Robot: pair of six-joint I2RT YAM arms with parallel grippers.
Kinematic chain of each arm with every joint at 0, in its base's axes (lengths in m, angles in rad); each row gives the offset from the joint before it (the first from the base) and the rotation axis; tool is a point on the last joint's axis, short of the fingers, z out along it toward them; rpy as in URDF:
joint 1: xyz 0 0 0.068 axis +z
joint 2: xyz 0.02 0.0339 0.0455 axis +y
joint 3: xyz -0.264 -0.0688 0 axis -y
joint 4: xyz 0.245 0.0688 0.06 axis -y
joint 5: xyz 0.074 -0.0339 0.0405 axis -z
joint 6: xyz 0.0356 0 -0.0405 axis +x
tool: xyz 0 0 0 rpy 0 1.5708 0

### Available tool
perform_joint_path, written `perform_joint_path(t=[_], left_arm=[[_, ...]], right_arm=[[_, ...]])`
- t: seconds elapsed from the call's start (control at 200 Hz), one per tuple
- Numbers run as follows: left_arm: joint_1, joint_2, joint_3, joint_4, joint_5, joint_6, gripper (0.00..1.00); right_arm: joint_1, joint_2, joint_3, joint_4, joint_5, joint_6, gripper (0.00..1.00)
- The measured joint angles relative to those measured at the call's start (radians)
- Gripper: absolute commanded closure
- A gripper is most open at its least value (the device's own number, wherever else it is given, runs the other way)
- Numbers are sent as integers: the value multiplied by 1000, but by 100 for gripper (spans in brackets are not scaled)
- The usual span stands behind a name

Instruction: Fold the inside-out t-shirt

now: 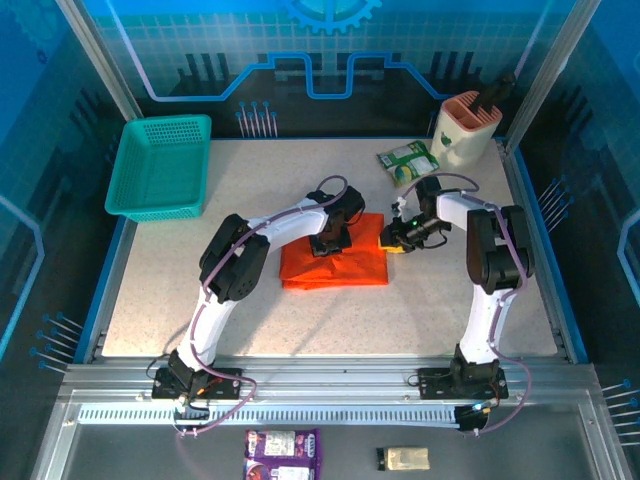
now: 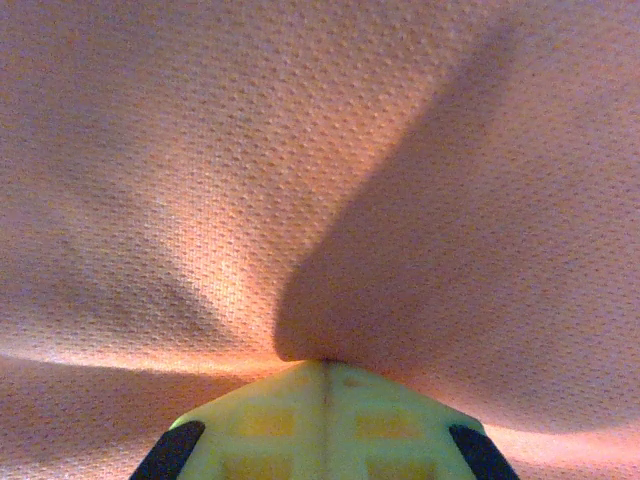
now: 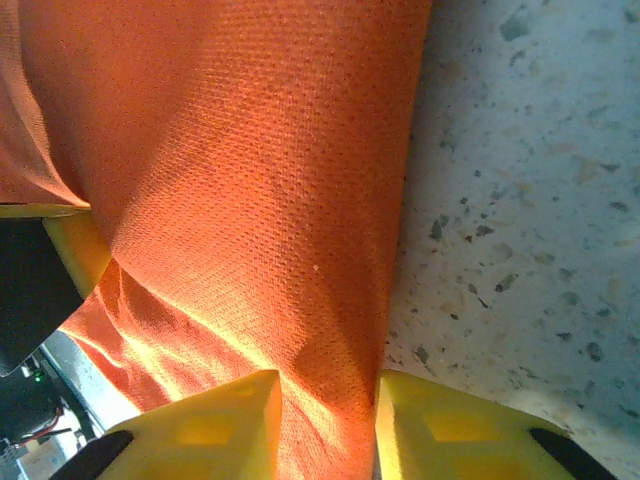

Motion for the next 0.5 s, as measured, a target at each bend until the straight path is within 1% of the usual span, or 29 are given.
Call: perform_joint_path(t=[0.12,0.25,0.31,0.385,0.5], left_arm=[[0,0,0,0,0,0,100],[0,0,0,2,0,0,98],[0,-3,-3,4,0,0,94],[0,-12,-11,8,1,1,87],[4,-48,-26,7,0,5,80]], right_arm=[[0,9,1,-8,-3,1,75],[0,9,9,-21,-1,0,87],[0,9,14,-27,1,-5,94],[0,9,21,-39,4,0,100],[0,9,36,-63,21,-4,100]])
